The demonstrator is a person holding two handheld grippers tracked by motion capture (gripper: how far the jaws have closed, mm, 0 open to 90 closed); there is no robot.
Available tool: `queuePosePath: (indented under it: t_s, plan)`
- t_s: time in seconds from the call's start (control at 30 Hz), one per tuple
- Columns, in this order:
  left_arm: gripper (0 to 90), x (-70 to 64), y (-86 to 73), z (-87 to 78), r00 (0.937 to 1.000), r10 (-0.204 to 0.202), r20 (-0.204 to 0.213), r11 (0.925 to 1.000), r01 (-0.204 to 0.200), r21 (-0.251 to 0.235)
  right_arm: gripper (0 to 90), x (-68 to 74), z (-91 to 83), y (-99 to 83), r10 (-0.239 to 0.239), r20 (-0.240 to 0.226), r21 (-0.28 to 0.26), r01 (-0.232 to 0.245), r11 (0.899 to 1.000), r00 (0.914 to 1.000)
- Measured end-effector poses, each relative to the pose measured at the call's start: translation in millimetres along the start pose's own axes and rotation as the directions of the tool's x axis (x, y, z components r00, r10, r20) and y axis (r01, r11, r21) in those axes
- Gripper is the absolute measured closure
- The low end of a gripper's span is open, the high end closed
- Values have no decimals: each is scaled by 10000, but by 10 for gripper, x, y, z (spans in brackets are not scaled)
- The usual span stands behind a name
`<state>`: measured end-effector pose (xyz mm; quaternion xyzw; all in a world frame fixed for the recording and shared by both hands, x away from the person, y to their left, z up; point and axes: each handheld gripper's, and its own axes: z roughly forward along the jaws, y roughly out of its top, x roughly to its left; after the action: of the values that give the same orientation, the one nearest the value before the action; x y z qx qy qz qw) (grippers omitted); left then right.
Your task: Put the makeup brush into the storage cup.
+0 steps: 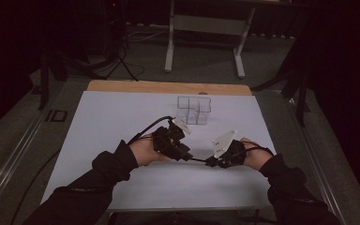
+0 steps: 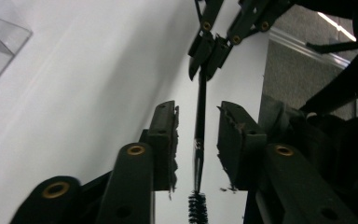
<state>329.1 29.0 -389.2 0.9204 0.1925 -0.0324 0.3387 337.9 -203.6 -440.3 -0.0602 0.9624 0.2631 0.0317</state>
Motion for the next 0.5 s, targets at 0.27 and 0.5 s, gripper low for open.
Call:
queuePosePath:
  t_s: [0.27, 0.5]
  plan:
    - [518, 33, -24, -192, 9988, -277, -401, 9922, 226, -1222, 856, -5, -20, -50, 296, 3, -43, -296, 9996, 9996]
    - [424, 116, -151, -422, 9951, -830, -537, 9560, 643, -2861, 856, -33, -34, -160, 965, 79, -221, -963, 9951, 9953]
